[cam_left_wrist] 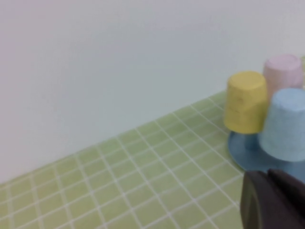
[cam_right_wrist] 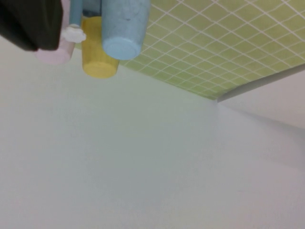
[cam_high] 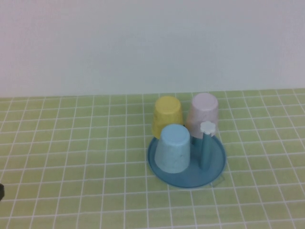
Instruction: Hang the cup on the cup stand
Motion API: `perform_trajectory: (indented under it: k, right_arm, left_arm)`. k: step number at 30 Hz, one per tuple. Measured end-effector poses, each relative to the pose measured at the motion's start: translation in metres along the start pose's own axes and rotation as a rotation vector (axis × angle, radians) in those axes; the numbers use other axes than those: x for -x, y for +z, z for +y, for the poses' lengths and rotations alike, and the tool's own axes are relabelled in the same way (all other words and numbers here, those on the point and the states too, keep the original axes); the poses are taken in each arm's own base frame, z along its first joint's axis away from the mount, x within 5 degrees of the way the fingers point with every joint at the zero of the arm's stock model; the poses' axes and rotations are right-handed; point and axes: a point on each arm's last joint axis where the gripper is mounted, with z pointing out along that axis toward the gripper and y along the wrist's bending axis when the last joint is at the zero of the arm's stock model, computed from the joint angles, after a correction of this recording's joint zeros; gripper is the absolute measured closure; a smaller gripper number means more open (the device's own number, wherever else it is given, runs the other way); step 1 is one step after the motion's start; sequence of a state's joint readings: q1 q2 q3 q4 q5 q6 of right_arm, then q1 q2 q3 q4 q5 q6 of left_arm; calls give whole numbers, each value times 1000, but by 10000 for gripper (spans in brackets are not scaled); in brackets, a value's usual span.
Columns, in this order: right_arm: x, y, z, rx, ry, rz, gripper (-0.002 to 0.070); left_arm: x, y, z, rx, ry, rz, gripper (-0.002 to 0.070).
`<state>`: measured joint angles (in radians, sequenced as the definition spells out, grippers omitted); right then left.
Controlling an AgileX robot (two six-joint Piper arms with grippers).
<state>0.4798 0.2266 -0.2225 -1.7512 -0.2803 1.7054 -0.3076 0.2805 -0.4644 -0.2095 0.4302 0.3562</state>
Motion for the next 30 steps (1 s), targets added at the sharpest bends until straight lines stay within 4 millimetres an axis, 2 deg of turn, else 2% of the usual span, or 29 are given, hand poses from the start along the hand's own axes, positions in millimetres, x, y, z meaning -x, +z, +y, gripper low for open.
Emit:
perform_trajectory:
  k: [10, 19, 25, 30]
  right_arm:
    - [-3, 0, 0, 2, 0, 10, 671]
    - [-50, -4, -8, -114, 64, 96, 671]
    - [-52, -7, -19, -242, 65, 76, 671]
    - [-52, -11, -31, -378, 79, 66, 671]
  left_arm:
    - [-2, -28, 4, 232, -73, -83, 676]
    - [-2, -48, -2, 383, -74, -171, 676]
    - [-14, -45, -2, 412, -44, -67, 676]
    - [-33, -33, -2, 384, -88, -12, 676]
